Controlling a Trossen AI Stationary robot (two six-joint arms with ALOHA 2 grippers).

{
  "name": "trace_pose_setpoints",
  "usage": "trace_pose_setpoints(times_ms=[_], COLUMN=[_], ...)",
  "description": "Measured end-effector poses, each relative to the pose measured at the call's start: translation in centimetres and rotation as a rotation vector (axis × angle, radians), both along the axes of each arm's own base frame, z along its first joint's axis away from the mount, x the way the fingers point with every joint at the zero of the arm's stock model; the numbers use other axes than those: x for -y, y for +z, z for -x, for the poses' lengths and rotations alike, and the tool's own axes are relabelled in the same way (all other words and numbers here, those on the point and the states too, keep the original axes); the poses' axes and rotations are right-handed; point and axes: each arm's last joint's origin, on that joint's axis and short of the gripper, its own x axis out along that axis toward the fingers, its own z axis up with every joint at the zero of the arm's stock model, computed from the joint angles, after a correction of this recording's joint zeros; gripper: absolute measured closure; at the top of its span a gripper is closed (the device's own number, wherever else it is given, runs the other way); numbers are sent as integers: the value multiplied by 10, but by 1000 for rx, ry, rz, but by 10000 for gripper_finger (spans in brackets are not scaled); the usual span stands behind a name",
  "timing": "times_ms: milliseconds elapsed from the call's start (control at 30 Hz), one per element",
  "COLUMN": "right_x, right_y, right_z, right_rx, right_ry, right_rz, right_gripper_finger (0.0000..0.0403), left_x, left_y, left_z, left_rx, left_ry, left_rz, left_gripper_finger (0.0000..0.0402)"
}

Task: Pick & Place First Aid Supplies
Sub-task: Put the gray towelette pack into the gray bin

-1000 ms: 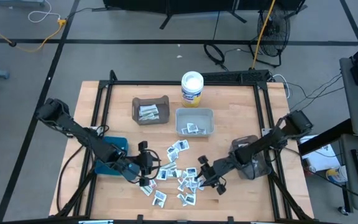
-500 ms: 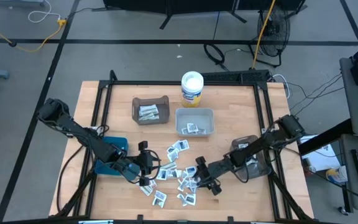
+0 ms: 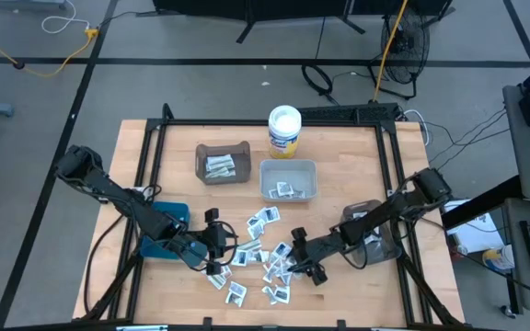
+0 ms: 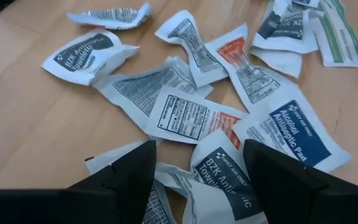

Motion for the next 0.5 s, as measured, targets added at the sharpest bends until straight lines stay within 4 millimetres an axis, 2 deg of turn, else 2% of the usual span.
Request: trace_pose_setpoints(times_ms=[367,500], right_x=[5,8], right_y=[20,18], right_z=[10,14], right_rx=[-34,-87], right_ry=[-1,-25], right_rz=[20,57], right_gripper_finger=[160,155], left_x=[0,0], left_y=[0,1], left_z=[0,0], left_rx=[2,8], left_ry=[5,5], left_rz=[7,10], left_gripper_finger=[284,284])
